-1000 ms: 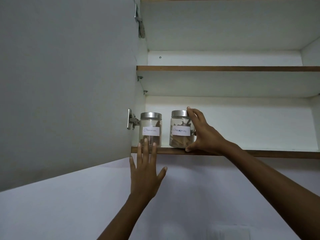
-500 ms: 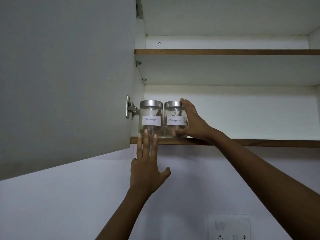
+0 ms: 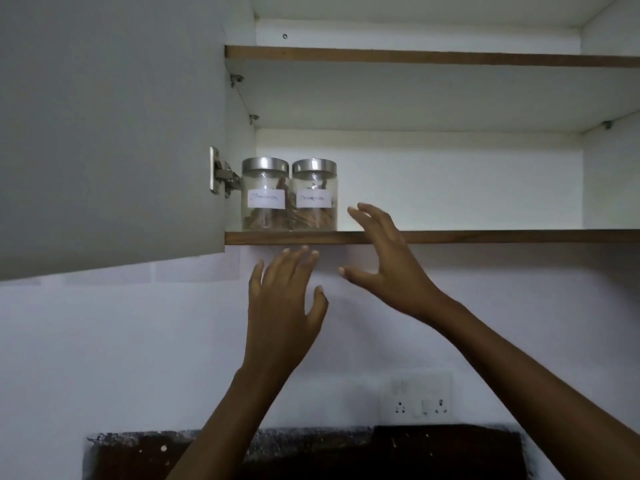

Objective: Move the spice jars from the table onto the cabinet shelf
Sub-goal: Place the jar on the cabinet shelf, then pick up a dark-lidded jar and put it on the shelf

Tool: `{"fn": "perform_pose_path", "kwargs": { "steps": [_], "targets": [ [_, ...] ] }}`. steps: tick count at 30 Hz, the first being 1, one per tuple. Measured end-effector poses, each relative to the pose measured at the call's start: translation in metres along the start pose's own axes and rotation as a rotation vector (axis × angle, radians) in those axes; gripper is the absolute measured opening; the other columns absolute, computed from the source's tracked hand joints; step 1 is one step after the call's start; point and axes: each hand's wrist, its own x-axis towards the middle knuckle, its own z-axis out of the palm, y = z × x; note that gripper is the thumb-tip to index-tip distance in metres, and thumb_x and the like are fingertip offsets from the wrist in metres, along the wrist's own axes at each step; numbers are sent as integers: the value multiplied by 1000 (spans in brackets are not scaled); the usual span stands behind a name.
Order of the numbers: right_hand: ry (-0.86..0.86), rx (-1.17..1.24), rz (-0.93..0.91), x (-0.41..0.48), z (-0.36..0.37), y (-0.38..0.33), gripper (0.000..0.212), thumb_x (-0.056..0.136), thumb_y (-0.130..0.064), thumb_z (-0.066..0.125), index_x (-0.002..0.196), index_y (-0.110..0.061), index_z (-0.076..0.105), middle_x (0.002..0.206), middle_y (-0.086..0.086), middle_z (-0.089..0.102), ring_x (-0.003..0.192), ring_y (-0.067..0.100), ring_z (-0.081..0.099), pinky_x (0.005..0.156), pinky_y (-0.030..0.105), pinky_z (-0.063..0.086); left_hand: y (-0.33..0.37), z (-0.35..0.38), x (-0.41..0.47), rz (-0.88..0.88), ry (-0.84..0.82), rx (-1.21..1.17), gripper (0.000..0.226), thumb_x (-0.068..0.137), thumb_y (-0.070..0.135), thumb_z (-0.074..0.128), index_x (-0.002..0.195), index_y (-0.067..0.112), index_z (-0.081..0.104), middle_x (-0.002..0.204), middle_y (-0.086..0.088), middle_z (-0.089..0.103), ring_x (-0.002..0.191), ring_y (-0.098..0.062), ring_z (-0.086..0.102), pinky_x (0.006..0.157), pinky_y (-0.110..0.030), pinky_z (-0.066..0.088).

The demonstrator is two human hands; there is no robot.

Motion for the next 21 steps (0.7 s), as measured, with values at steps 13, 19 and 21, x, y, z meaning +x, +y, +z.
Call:
{"fn": "perform_pose_path", "kwargs": {
  "steps": [13,19,21],
  "targets": [
    [-63,148,456,-290,-86,19,34,78,-28,66,112,-22,65,111,-15,60,110,1,48,96,13,37,200,8,-179,-197,-413,-616,29,89,34,45,102,22,68,104,15,65,100,1,55,105,-35,34],
    [-195,155,684,-409,-126,33,32,80,-18,70,111,-17,65,107,-23,56,107,-18,42,93,0,27,280,26,-252,-263,-764,-698,25,87,33,49,103,27,67,97,24,55,90,14,47,97,-36,39],
    [-254,153,758,-448,-134,40,31,82,-17,69,112,-16,64,104,-30,50,105,-25,39,94,0,25,301,31,-271,-253,-918,-683,20,91,27,52,108,32,62,101,28,49,90,24,39,102,-33,35]
  ]
}}
